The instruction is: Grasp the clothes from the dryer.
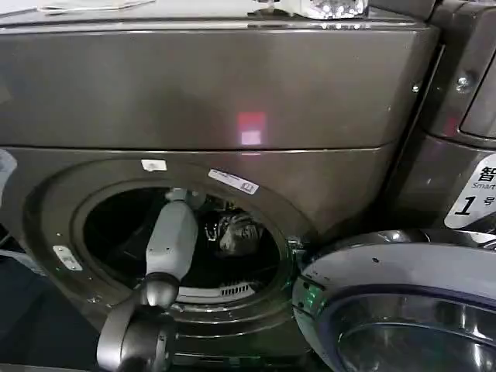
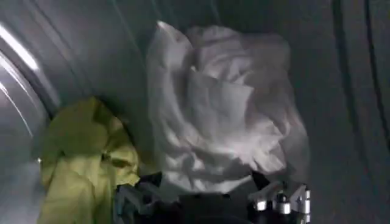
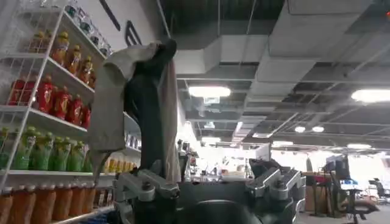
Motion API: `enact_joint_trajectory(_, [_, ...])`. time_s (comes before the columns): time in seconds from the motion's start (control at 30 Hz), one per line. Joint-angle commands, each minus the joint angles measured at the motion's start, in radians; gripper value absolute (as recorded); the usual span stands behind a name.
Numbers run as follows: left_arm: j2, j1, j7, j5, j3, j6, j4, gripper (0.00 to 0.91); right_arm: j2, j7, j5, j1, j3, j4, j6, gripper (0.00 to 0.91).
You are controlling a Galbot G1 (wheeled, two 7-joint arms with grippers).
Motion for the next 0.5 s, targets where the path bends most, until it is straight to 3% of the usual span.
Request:
enact_joint_trajectory(0.03, [-0.001,0.004,-0.052,-0.068,0.001,-0.001,0.096,0.907,0.002,0.0,0.0,0.0,-0.003,-0.001,0.002,0.907])
enact_joint_trajectory(0.47, [0.011,0.014,-0.097,-0.097,-0.003,0.002,0.12,0.907,0.002,0.0,-0.001,0.007,-0.016,0.002,0.004,0.907])
enact_joint_trajectory(0.5, [0.011,0.016,-0.108,-0.102,-0.003,0.001,0.121,0.159,0.001,0.0,-0.001,0.007,-0.015,0.001,0.004,0.907])
